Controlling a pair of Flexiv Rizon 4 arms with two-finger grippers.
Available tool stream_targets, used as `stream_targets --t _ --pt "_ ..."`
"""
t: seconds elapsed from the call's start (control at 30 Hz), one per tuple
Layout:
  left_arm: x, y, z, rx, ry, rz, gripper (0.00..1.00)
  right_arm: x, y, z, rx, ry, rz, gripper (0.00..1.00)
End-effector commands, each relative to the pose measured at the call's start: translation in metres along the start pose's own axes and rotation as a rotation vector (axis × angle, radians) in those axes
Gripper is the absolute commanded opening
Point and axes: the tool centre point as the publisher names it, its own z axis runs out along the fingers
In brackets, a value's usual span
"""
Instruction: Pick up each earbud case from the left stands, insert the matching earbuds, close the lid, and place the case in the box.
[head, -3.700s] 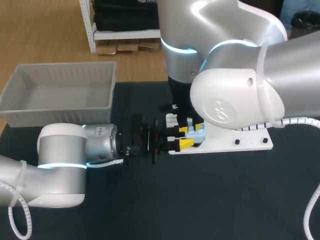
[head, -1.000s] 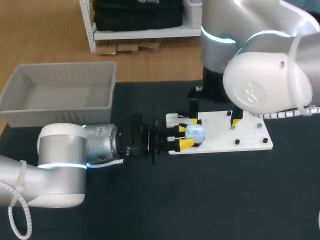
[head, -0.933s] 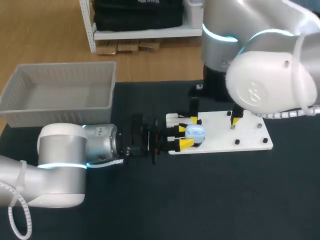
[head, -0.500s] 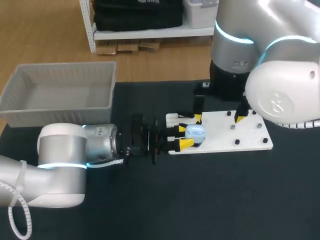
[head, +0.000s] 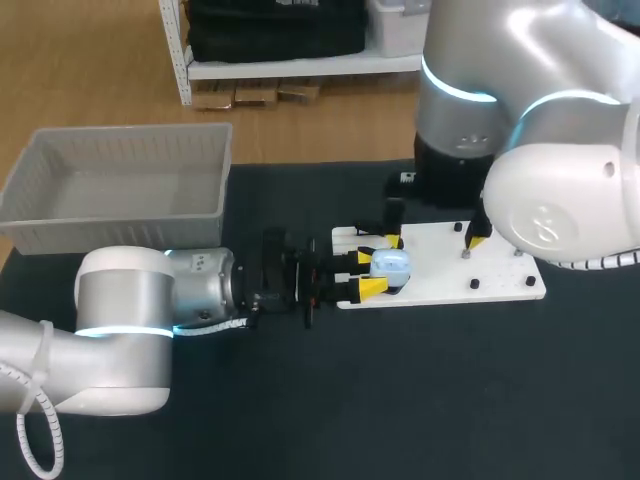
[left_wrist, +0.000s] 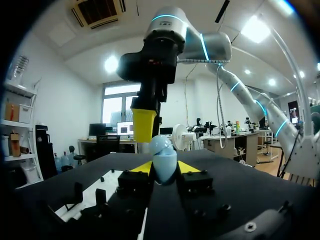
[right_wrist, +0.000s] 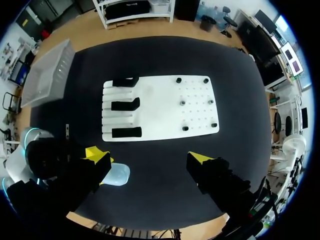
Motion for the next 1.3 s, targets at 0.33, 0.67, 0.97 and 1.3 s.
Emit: stream_targets --t 0.33,0.67,0.97,1.3 --pt "0.0 -0.001 -0.001 -0.002 -0.002 0.001 0.0 -0.001 -0.004 -0.013 -0.016 -0.027 0.019 1.0" --pt "-0.048 0.003 -0.045 -0.086 0.111 0.083 0.0 -0.01 -0.018 -0.035 -0.136 -0.099 0.083 1.0" --pt "-0.117 0.018 -0.126 -0.224 0.304 0.213 0.0 -0.01 -0.018 -0.035 -0.136 -0.099 0.083 1.0" --pt "-0.136 0.089 -0.206 -0.416 0.553 0.198 0.0 -0.01 -0.018 -0.035 -0.136 -0.099 0.083 1.0"
